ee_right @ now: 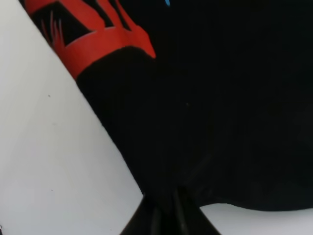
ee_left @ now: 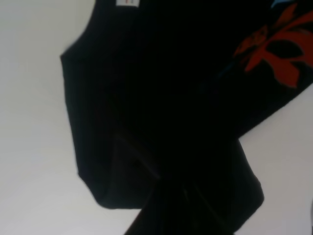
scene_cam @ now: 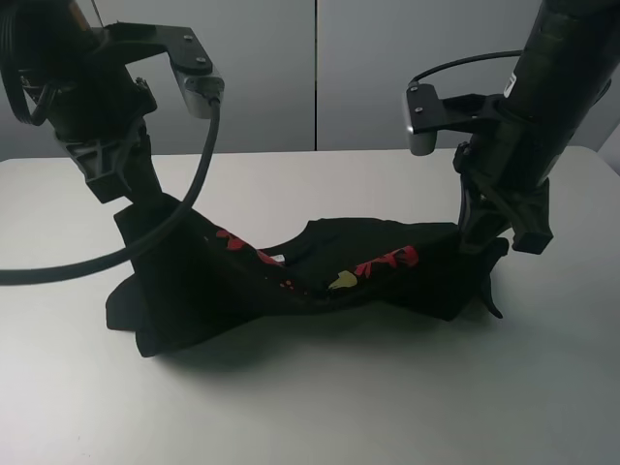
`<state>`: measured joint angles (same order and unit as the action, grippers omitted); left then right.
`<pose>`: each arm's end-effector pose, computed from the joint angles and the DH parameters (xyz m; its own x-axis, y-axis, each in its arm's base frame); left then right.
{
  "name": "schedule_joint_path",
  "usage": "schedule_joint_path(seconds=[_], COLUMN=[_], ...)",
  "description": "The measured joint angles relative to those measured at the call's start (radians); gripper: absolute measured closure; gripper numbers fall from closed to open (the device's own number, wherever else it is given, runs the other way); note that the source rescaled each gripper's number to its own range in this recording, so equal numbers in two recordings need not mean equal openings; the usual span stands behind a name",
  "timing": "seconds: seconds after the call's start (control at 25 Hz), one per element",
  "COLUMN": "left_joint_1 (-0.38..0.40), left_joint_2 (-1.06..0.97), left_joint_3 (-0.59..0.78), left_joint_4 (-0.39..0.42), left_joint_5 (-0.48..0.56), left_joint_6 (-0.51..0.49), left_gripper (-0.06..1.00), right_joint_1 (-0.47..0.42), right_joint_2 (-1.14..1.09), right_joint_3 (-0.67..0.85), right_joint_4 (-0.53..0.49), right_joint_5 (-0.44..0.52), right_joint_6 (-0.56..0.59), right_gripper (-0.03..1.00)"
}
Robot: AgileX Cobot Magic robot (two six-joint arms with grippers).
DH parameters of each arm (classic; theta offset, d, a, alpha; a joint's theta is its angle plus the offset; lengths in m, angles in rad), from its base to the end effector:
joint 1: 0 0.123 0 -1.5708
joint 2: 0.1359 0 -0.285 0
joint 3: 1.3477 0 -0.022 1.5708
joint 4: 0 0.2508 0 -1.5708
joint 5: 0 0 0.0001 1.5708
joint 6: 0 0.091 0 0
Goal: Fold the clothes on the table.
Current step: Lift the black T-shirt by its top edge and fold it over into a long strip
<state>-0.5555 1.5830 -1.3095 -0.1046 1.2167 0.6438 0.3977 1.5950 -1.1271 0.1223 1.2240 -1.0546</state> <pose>0.2568 -0.1699 0.2908 -0.3801 0.9044 -0.1937 0.9205 0.3905 0.0171 0.2573 0.1194 0.2412 -0.1643 -0.9831 -0.0806 -0.9837 0.1572 0.0874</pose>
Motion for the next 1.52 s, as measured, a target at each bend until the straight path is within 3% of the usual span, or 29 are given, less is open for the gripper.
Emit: schedule_joint_path(seconds=[0.24,0.4,0.68,1.12,1.52], left_joint_1=[0.000,0.000,0.000,0.000,0.000], left_joint_2=[0.003,0.003,0.003,0.003,0.051], left_joint_3=[0.066,0.093,0.174,0.214,0.242], left_joint_4=[-0.135,-0.160,-0.016,0.155,0.202], left_joint_5=[0.000,0.000,-0.004,-0.145,-0.255], left_joint_6=[0.013,0.013,-0.083,-0.255,-0.315], left_gripper=[0.94,0.94,0.94,0.94,0.94], right_joint_1=[0.000,0.000,0.000,0.000,0.000], right_joint_2=[0.000,0.005,0.069,0.077,0.171], right_joint_3=[0.005,0.016,0.026,0.026,0.026], right_joint_4=[0.004,0.018,-0.005,-0.114,-0.164], right_joint_5=[0.000,0.000,-0.019,-0.317,-0.500], right_joint_6=[-0.015,-0.026,0.025,0.123,0.169], right_gripper=[0.95,0.95,0.95,0.95,0.95])
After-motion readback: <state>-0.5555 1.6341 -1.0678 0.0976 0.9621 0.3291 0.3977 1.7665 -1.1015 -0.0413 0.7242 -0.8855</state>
